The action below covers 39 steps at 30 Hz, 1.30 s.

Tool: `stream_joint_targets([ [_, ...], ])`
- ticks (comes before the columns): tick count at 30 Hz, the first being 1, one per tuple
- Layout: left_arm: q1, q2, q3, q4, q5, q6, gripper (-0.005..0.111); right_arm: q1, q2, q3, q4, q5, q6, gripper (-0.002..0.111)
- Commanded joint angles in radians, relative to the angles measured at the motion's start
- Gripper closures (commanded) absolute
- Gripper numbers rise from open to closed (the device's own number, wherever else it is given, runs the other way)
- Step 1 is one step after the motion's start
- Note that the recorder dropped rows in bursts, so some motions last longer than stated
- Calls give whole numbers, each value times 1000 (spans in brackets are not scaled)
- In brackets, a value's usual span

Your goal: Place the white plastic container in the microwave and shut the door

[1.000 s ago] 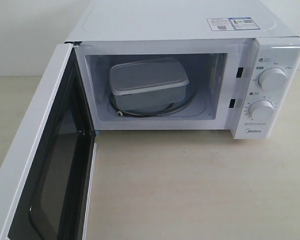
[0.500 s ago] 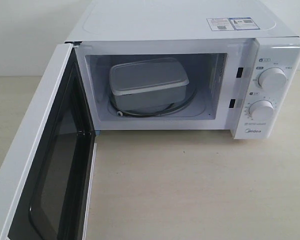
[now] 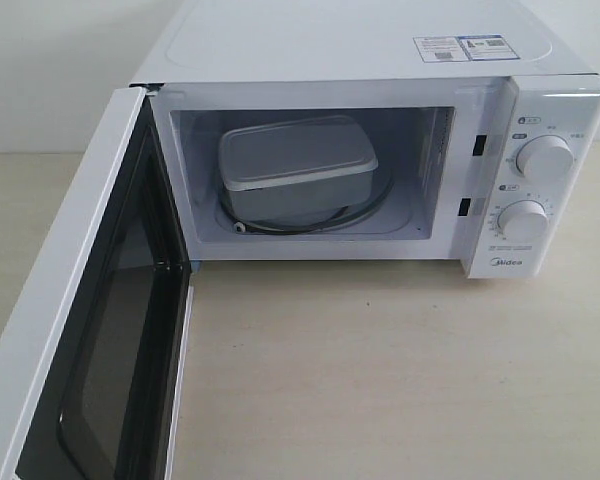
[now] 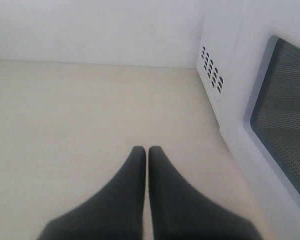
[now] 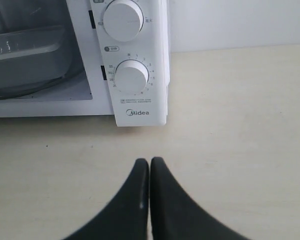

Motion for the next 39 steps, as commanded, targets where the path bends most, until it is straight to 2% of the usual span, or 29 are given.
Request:
stream_joint_targets([
  [1,2,-3,4,5,-9,3,102,-3,-5,-1,-3,-3,-4,108],
  [8,2,-3,4,5,-64,3,102,-3,-5,-1,1,1,-4,108],
  [10,2,-3,4,5,-277,3,102,-3,-5,-1,9,1,-4,108],
  [11,2,-3,4,5,-442,3,102,-3,-5,-1,9,1,-4,108],
  [13,2,-3,-6,5,-579,-1,102,-3,-5,-1,9,1,-4,108],
  [17,2,-3,-147,5,-434,-15,102,-3,-5,-1,9,1,-4,108],
  [24,2,219,-466,5,9,-15,102,-3,-5,-1,9,1,-4,108],
  [26,2,280,-506,5,72,-15,102,-3,-5,-1,9,1,-4,108],
  [28,2,328,-528,5,78,-15,102,-3,-5,-1,9,1,-4,108],
  [33,2,368,-532,5,-21,-15,102,-3,-5,-1,9,1,-4,108],
  [39,2,368,-532,-26,-23,-15,102,-3,-5,-1,9,1,-4,108],
])
